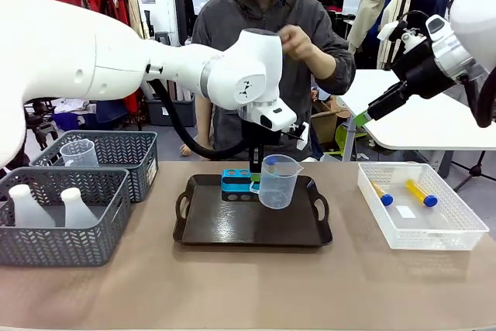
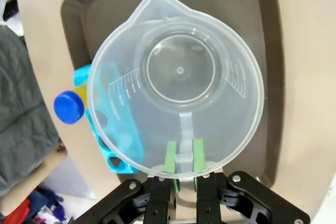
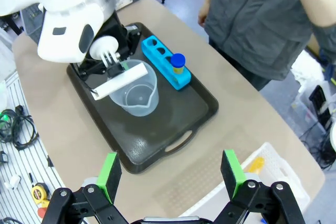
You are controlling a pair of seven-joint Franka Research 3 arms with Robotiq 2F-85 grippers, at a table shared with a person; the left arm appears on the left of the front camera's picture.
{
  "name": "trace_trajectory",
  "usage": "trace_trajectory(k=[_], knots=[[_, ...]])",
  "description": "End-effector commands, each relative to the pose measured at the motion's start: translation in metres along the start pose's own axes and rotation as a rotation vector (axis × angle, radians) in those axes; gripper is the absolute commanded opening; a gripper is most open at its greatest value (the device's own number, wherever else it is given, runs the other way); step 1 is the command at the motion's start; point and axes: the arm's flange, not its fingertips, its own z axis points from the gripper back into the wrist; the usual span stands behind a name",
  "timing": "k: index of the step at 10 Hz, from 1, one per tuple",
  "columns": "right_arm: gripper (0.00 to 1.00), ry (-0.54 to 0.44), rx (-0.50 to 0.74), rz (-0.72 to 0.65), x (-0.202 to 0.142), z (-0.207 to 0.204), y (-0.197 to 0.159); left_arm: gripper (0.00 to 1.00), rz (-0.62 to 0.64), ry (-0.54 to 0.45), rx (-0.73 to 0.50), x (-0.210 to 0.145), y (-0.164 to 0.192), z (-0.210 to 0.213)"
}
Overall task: Prepare the laboratory tools.
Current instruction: Pick up one Large Measuring Cup and place it on the Handle tray.
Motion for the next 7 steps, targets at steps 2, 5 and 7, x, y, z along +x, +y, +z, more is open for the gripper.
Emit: trace_trajectory(k=[2,5,7], knots=[[1.0,-0.021,0.019,-0.004,0.001,0.0,-0.002,0.0,-0.054,-0.036,0.008,-0.009,0.001,-0.014],[1.0,-0.021,0.019,-0.004,0.001,0.0,-0.002,0.0,-0.073,-0.061,-0.01,-0.008,0.006,-0.03],[1.0,-0.021,0.019,-0.004,0.001,0.0,-0.002,0.0,-0.084,-0.067,-0.026,-0.006,0.007,-0.04]])
